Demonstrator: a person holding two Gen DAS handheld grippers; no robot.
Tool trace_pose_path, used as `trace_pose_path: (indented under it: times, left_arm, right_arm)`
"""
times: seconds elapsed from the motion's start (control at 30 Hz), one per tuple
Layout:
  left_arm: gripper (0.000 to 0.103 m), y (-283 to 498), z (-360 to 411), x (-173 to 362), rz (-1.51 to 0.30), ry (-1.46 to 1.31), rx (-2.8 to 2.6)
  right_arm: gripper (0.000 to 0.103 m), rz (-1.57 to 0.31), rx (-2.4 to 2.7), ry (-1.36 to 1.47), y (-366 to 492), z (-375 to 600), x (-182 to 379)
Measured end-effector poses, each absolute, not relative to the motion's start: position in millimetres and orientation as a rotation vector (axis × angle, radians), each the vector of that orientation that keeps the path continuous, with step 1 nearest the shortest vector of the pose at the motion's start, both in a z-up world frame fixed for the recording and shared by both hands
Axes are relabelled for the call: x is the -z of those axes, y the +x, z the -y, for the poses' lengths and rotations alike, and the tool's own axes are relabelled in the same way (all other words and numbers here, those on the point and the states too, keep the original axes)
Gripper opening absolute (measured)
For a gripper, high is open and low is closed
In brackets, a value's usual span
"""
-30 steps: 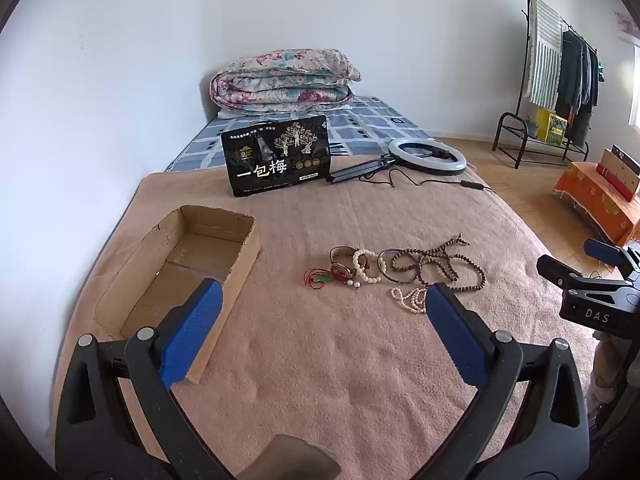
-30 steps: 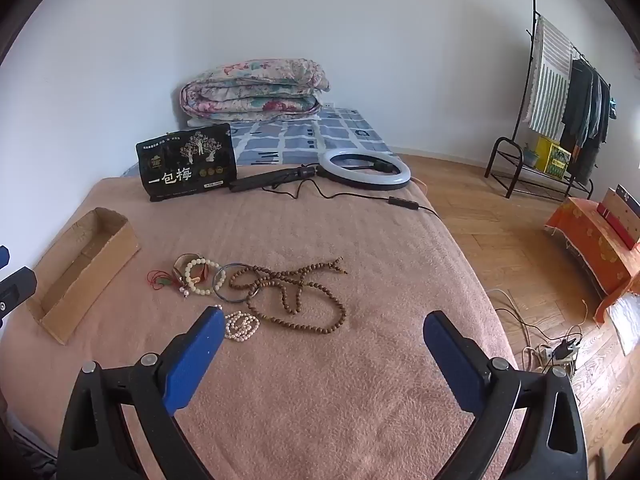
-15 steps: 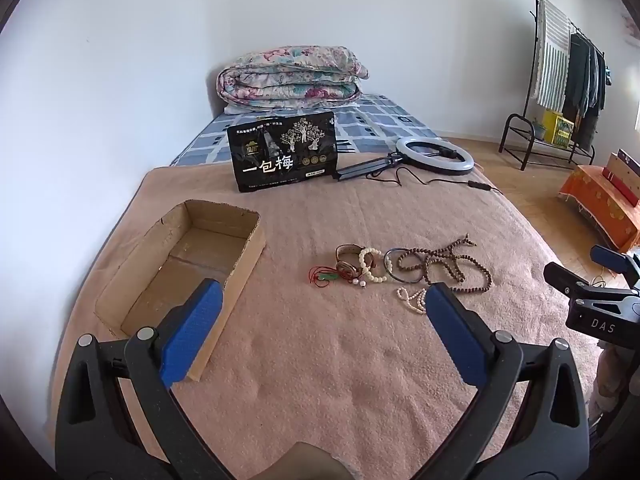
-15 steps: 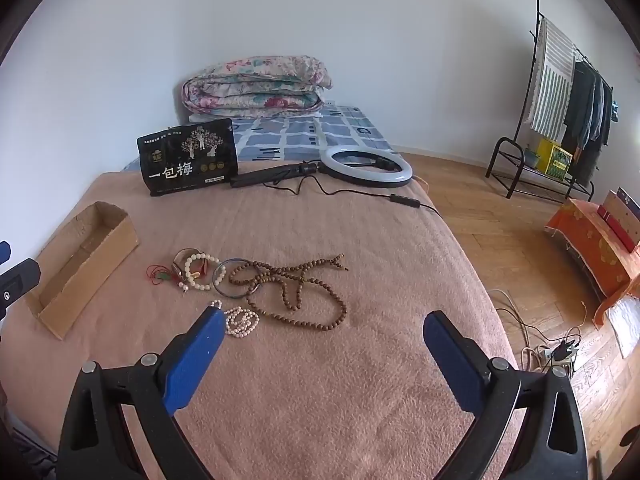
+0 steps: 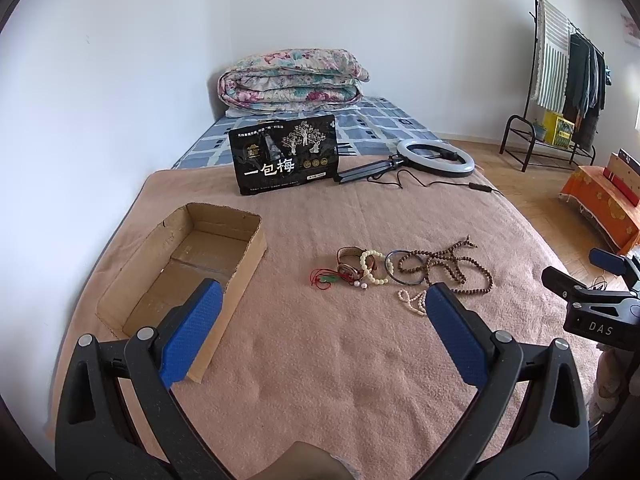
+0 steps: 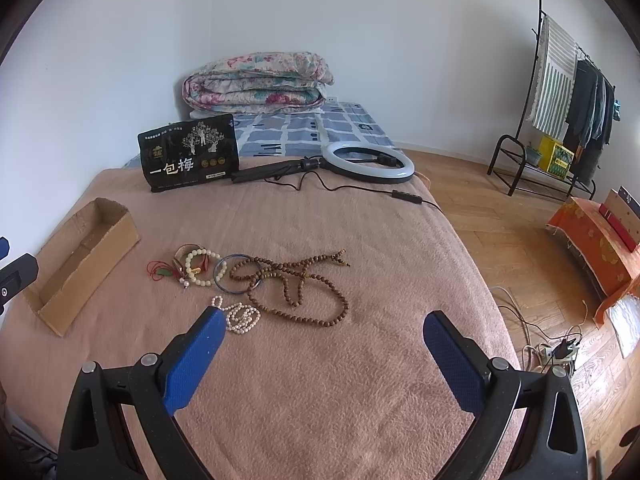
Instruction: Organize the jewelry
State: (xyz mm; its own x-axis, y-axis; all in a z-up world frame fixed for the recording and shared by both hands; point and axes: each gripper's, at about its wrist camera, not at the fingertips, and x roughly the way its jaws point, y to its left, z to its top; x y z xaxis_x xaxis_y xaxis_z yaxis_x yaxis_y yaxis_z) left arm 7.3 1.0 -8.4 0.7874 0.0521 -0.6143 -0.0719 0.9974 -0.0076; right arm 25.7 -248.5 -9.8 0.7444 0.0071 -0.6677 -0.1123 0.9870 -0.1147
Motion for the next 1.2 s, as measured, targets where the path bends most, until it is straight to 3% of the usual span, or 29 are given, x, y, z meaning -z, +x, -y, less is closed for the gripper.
trace_pose_path:
  times: [1.2]
  left_arm:
    - [0.103, 5.6, -0.3, 9.8, -0.657, -0.03, -0.066]
  right_arm:
    - [0.1, -0.755, -0.063, -0.15, 27.8, 247.6, 17.2]
